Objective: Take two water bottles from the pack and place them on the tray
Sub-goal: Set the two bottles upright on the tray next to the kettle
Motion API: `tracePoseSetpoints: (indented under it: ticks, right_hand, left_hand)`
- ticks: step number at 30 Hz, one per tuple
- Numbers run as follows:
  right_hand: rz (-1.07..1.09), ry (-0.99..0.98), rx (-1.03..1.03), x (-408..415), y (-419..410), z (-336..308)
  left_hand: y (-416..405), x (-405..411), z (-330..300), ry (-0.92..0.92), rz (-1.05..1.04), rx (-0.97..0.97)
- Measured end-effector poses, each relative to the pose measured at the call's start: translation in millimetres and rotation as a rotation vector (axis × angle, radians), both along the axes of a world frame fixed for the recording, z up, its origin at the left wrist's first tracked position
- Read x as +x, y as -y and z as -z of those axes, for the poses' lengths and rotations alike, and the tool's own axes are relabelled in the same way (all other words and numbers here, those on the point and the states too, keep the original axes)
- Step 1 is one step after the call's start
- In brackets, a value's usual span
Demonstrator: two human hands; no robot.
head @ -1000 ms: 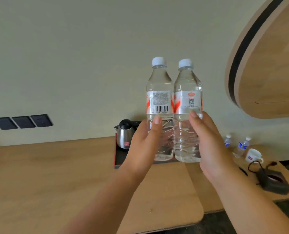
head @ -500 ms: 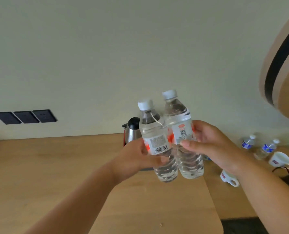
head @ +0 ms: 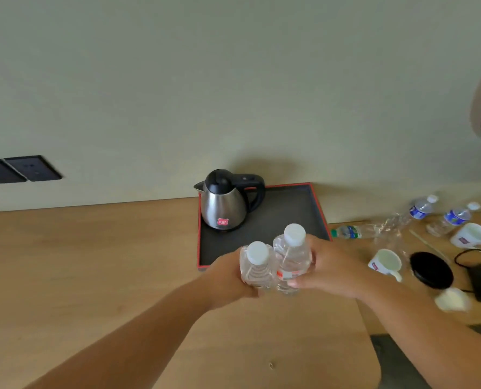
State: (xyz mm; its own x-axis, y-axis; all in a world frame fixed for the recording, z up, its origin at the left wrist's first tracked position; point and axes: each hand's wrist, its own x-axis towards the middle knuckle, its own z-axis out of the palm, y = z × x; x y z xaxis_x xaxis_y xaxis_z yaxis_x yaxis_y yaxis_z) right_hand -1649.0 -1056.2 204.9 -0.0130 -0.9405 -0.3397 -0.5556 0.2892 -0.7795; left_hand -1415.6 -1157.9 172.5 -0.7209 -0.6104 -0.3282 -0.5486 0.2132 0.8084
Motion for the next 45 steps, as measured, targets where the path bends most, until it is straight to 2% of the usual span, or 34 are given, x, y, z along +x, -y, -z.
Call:
tracePoseSetpoints:
  ticks: [6,10,16,20,25,29,32,35,38,42,45]
  right_hand:
    - [0.023,-0.017,0.057,-10,0,47]
    - [0.041,-0.04,0.088,-23,-1,70]
    - [0.103,-0.031,0.075,-33,-6,94]
    - [0.104,0.01,0.055,-41,-2,102]
    - [0.122,0.012,0.095,-40,-2,104]
    - [0.13,0.071,0.114,-41,-2,98]
    - [0.092,0.119,0.16,-43,-4,82]
    - [0.074,0.042,0.145,-47,-6,66]
    - [0.032,-0.117,0.034,-48,-6,39]
    - [-0.046,-0.305,-0.12,-42,1,8]
    - [-0.061,-0.462,-0.145,-33,7,-8]
  left_hand:
    - [-4,-23,34,-0.032,-0.011,0.046]
    - [-9,-35,59,0.044,-0.074,0.056]
    - [-21,-54,89,0.052,-0.208,0.056]
    - [-19,-63,92,0.056,-0.271,0.077]
    - [-12,-65,95,0.066,-0.233,0.137]
    - [-15,-69,82,0.067,-0.253,0.225]
    - [-19,-68,63,0.078,-0.189,0.289]
    - [-20,-66,25,0.109,-0.154,0.132]
    - [-19,-55,-13,0.189,-0.078,-0.205]
    - [-19,-50,-41,0.357,0.098,-0.546]
    - [-17,-57,-44,0.401,0.157,-0.59]
